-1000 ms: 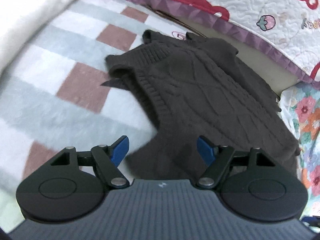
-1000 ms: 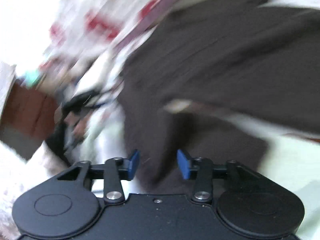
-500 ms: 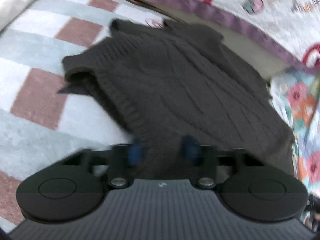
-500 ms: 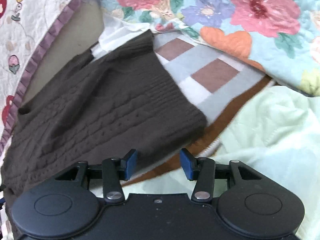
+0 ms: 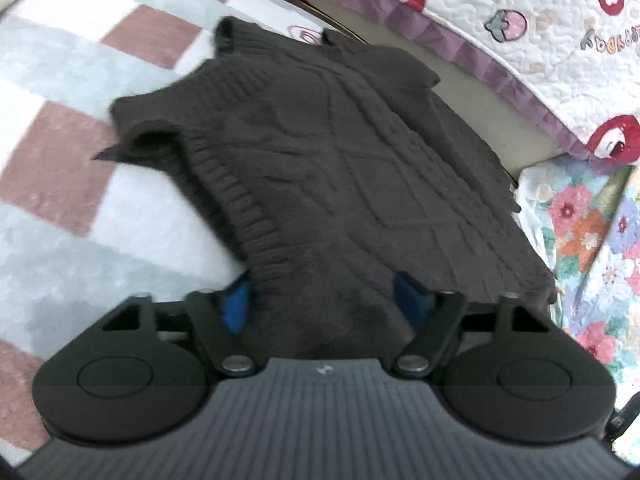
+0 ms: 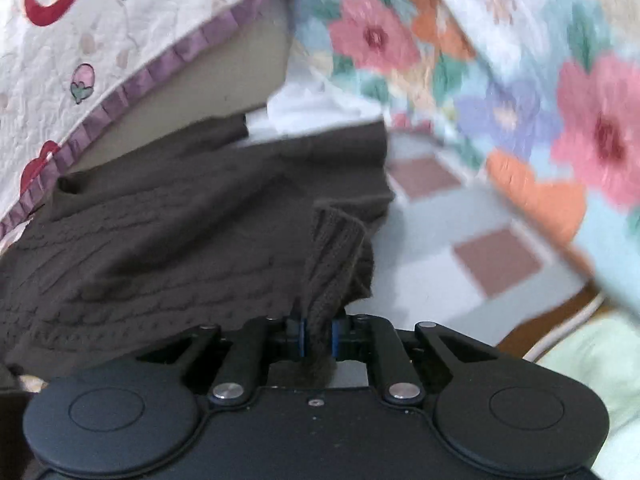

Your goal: Fold clothes

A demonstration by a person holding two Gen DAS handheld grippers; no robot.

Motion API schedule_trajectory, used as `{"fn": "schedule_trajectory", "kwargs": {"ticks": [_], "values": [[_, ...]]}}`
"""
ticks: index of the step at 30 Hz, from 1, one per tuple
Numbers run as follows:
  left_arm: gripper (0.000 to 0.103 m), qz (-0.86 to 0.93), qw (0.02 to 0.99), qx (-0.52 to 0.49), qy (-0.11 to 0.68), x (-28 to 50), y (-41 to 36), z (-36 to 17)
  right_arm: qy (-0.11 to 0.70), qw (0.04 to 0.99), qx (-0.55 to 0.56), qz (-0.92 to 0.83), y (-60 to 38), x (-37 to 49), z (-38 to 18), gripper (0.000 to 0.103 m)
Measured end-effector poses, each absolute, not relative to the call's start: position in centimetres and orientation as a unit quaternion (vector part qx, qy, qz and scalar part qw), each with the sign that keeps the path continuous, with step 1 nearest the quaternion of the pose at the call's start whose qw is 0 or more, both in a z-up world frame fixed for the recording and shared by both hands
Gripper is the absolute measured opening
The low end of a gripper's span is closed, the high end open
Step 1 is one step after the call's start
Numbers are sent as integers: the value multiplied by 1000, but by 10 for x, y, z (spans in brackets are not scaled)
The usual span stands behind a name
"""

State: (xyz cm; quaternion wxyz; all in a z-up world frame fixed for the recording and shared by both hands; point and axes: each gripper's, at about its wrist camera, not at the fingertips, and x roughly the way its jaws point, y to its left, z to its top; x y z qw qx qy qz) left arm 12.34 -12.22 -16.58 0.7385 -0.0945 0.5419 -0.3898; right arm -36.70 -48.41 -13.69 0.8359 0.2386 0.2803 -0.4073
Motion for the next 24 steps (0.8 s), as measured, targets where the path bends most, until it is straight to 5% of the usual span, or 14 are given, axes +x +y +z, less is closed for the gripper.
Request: {"fn": "schedule_trajectory", "kwargs": {"ticks": [1,3,13,24], "values": [[12,-388,744,-66,540,121,-128,-164,270,837,233,-416,-484,-371,-127,11],[12,-384,746,-12,544,117,-135,-159,253,837,218,-434,-482,-380,-108,10],[10,-360,763,-93,529,100,-67,-102,302,811,245,-436,-458,-428,-102,8],[13,-312,783,-54,536,87,-56,-118,357,783,252,-443,-439,-433,-135,8]]}}
